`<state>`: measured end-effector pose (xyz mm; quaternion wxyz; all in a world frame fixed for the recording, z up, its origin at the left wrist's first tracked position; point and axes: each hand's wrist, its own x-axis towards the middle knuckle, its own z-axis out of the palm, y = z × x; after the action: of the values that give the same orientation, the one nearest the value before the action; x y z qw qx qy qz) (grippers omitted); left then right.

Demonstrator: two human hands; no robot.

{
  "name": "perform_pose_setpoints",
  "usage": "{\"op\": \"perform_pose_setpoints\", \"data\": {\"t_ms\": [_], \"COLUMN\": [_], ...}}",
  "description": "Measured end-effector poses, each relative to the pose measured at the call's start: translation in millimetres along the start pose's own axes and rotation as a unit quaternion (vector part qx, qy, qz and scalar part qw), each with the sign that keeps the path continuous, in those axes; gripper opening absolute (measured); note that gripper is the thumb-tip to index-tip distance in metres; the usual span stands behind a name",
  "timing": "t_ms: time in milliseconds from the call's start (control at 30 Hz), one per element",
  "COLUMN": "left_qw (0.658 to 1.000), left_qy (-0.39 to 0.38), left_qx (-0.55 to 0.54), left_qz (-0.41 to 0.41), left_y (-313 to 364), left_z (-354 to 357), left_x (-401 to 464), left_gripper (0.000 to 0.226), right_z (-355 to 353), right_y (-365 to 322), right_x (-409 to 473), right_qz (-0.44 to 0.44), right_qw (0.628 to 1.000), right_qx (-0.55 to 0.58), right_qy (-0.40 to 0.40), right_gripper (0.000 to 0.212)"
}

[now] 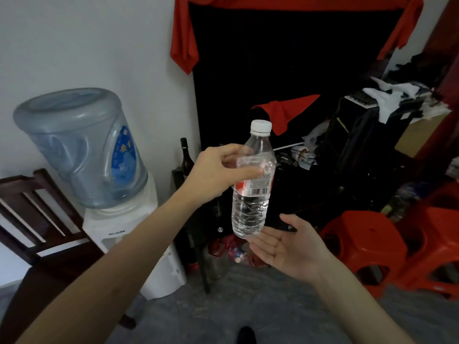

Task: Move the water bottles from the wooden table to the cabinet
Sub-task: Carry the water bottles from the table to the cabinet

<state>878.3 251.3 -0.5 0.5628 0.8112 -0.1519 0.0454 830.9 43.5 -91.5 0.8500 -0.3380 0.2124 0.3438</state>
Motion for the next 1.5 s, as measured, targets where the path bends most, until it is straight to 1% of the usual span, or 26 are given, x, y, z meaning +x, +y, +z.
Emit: {"op": "perform_pose_setpoints", "data": {"t_ms": [67, 100, 200, 267, 433, 567, 667, 867, 1000, 1100, 1200, 1367, 1500], "left_qw": [1.000, 1.000, 0.999, 0.999, 0.998, 0.996, 0.995, 0.991, 0.987, 0.981, 0.975, 0.967, 0.961], "left_qy": [0.006, 0.008, 0.004, 0.006, -0.013, -0.039, -0.031, -0.023, -0.025, -0.002, 0.015, 0.044, 0.040], "left_qx": [0.011, 0.013, 0.028, 0.030, 0.038, 0.046, 0.040, 0.035, 0.067, 0.096, 0.104, 0.066, 0.077], "left_qz": [-0.007, -0.010, -0.021, -0.028, -0.043, -0.067, -0.086, -0.124, -0.146, -0.171, -0.198, -0.242, -0.264], "left_y": [-11, -17, -38, -52, -78, -100, -120, -165, -190, -202, -221, -261, -298], "left_z": [0, -1, -3, -2, 2, 7, 14, 38, 56, 71, 89, 126, 140], "left_x": [28, 44, 91, 119, 178, 211, 229, 275, 309, 333, 350, 358, 366], "left_gripper": [0.058, 0.057, 0.045, 0.042, 0.047, 0.050, 0.054, 0.055, 0.063, 0.066, 0.054, 0.049, 0.059], "right_z": [1, 1, 2, 1, -7, -17, -26, -55, -77, -90, -106, -136, -147], "right_y": [-22, -33, -65, -85, -127, -160, -187, -226, -255, -288, -317, -331, -321], "right_x": [23, 36, 74, 97, 139, 168, 196, 255, 299, 331, 363, 412, 447], "right_qz": [0.003, 0.006, 0.020, 0.022, 0.006, 0.018, 0.030, 0.069, 0.104, 0.136, 0.157, 0.178, 0.206], "right_qw": [1.000, 1.000, 1.000, 0.999, 0.998, 0.996, 0.995, 0.991, 0.987, 0.983, 0.978, 0.971, 0.962], "right_qx": [-0.003, -0.007, -0.007, -0.006, 0.021, 0.019, 0.017, 0.038, 0.040, 0.034, 0.036, 0.013, 0.007], "right_qy": [0.011, 0.013, 0.023, 0.030, 0.062, 0.080, 0.098, 0.111, 0.119, 0.121, 0.132, 0.159, 0.180], "right_gripper": [0.058, 0.057, 0.055, 0.054, 0.050, 0.051, 0.051, 0.051, 0.052, 0.054, 0.057, 0.062, 0.063]}}
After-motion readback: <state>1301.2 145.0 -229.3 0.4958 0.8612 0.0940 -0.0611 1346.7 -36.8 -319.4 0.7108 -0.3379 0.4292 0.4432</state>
